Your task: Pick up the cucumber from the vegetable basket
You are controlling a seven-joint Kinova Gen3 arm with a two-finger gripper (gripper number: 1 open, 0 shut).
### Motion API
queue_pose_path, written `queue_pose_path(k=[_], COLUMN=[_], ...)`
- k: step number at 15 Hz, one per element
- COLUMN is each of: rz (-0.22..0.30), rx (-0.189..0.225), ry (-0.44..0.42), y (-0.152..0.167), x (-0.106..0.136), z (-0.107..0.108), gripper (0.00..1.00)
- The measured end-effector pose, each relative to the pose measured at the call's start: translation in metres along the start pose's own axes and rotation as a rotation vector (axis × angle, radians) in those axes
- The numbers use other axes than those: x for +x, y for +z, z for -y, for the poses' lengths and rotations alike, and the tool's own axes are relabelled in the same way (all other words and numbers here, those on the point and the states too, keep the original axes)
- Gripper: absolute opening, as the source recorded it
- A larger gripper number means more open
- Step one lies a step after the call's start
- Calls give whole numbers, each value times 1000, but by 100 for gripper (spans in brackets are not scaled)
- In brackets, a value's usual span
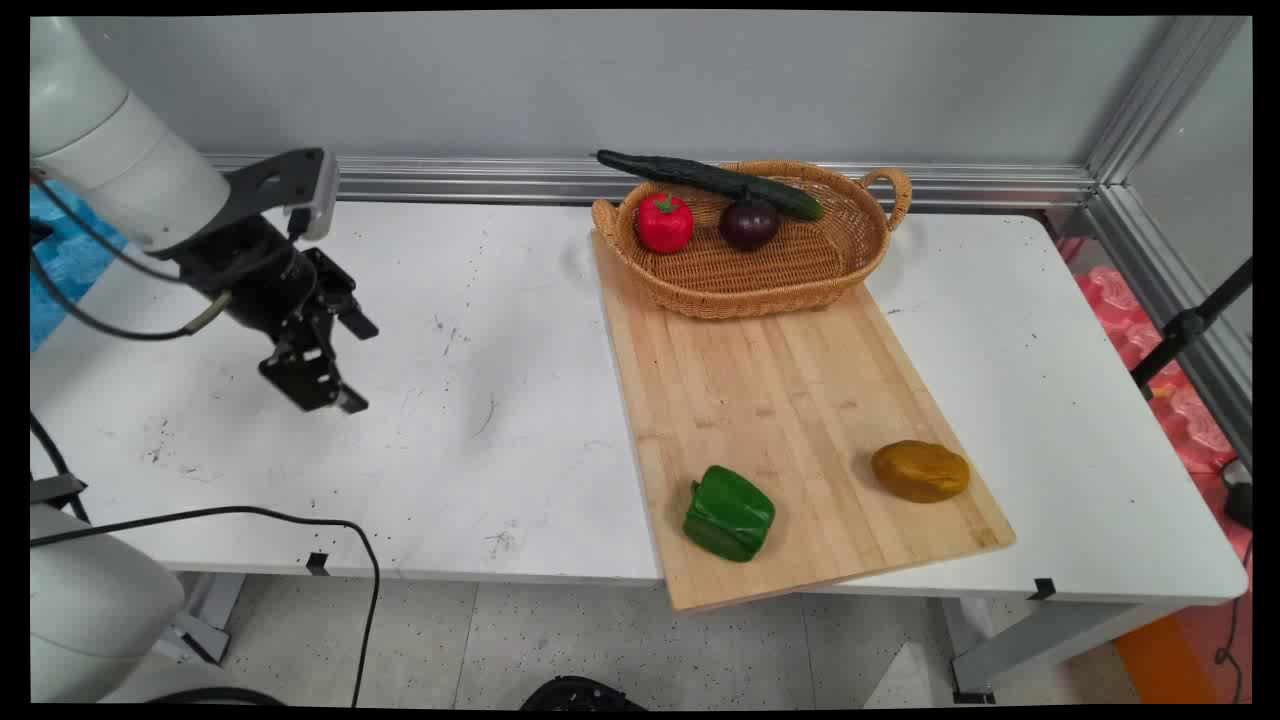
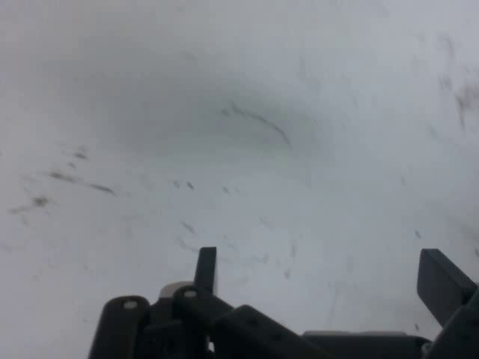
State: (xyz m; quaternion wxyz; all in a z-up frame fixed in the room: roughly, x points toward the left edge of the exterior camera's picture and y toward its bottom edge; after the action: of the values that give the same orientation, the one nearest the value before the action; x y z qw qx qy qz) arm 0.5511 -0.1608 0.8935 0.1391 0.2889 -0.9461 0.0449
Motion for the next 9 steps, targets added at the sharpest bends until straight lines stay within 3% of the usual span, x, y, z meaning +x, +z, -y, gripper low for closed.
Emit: queue_pose_path(k=[6, 9], rz=[-105, -169], rx=[59, 95], ry=[-118, -144], y=[-8, -13], x=[22, 47], z=[25, 40], gripper=[100, 100])
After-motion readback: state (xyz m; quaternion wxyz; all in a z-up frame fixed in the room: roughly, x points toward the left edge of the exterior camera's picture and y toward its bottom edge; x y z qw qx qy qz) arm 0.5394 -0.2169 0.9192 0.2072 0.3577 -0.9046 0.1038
